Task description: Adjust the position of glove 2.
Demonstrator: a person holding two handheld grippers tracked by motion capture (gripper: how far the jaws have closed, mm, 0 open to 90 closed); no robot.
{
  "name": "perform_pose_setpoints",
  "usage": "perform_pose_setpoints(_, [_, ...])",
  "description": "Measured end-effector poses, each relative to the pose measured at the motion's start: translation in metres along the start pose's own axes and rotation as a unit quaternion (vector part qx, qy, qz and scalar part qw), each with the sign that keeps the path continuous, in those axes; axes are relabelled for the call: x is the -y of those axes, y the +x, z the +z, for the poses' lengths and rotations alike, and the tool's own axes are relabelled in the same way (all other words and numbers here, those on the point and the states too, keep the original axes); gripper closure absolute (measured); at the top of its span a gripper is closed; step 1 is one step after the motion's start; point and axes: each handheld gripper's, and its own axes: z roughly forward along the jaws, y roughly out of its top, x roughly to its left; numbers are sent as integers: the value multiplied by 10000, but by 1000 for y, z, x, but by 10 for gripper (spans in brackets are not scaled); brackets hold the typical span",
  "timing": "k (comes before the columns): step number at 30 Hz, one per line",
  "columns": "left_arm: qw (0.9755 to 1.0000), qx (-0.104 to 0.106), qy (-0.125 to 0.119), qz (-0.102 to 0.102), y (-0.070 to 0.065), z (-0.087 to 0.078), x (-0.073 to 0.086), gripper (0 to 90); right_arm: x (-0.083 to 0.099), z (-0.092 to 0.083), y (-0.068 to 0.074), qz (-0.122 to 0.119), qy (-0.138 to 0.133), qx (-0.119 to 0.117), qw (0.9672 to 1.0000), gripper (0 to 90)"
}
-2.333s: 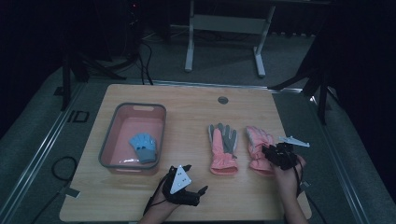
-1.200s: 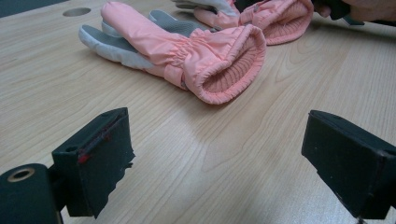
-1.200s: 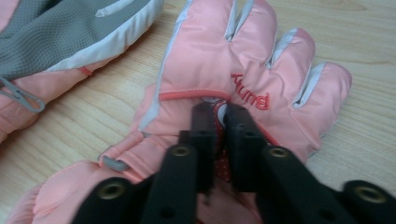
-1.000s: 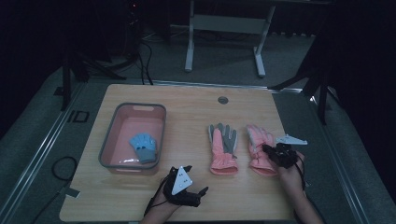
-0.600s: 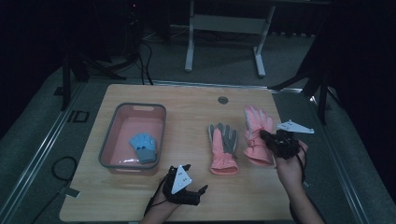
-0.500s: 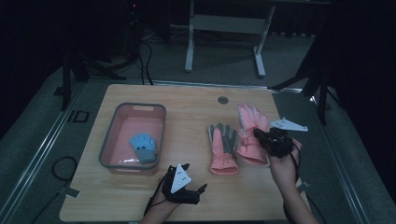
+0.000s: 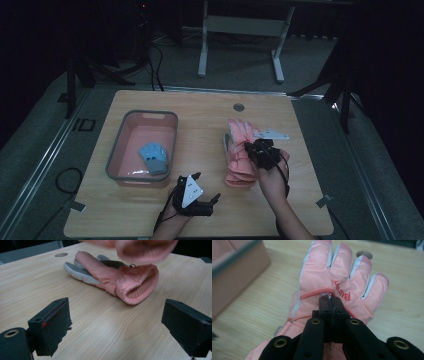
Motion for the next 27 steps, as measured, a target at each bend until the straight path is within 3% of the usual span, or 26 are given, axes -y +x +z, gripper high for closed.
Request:
perform_pose_setpoints(6, [9998, -15, 85, -192, 2, -4, -5, 97, 21, 32, 0, 127, 384, -44, 9992, 887])
perform_pose_setpoints(11, [9996, 116, 199, -153, 0, -3, -7, 99, 34, 45, 3, 79, 364, 51, 9993, 887])
perform_pose_setpoints(14, [9994, 112, 307, -132, -2, -2, -7, 100, 33, 46, 5, -72, 378, 61, 9992, 860])
perform_pose_setpoints(16, [9992, 100, 359, -148, -3, -2, -8, 101, 31, 43, 4, -76, 300, -41, 9995, 783])
perform_pose_setpoints(21, [9989, 166, 396, -166, -3, -2, -11, 114, 26, 26, -5, -231, -25, -330, 9992, 413])
perform_pose_setpoints(23, [9989, 202, 383, -174, -3, -2, -13, 115, 24, 17, -11, -363, -151, -416, 9984, 345])
perform_pose_setpoints(26, [9987, 260, 390, -183, -4, -1, -17, 120, 22, 7, -26, -303, -215, -912, 9951, 124])
perform_pose_setpoints(27, [9987, 251, 405, -153, -4, 0, -18, 122, 22, 4, -32, -286, -280, -1017, 9940, 124])
